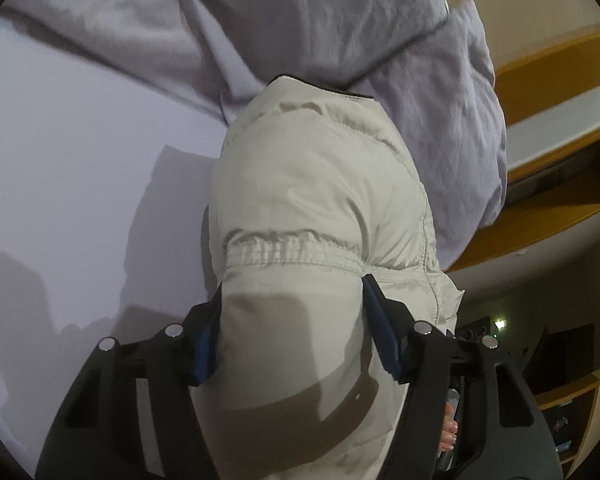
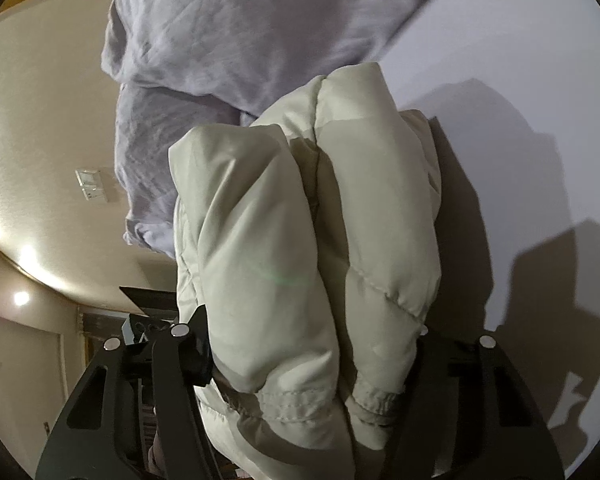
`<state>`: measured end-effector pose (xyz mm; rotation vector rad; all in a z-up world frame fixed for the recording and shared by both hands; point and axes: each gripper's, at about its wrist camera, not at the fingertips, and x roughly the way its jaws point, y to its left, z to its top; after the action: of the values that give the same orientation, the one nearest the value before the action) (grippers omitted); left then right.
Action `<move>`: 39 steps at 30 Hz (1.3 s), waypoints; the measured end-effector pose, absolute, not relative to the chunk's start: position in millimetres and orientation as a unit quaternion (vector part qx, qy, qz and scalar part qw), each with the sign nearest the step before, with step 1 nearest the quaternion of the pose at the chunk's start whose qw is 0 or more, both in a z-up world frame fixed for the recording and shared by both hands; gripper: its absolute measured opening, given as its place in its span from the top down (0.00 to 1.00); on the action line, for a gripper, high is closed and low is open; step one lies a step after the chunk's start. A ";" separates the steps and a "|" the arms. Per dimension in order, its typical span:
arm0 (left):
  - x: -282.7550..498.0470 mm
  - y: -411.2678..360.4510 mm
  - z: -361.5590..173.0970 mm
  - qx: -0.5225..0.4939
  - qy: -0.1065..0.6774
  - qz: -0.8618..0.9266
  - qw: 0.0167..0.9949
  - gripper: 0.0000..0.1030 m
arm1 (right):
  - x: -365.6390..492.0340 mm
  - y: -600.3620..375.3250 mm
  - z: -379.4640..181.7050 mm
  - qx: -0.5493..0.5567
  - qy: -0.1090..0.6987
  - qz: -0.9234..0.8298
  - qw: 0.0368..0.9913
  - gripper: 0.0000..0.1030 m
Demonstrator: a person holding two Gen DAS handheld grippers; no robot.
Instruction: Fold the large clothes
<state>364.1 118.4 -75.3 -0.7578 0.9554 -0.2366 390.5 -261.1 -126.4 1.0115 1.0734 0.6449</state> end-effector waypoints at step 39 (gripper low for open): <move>394.6 69.2 -49.9 -0.055 0.381 0.000 0.923 0.14 | 428.5 -156.7 -62.5 0.027 0.420 0.125 0.898 0.54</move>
<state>394.6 69.2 -49.9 -0.1122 0.7823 -0.0002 428.5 -156.7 -62.5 0.0568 0.8697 0.2588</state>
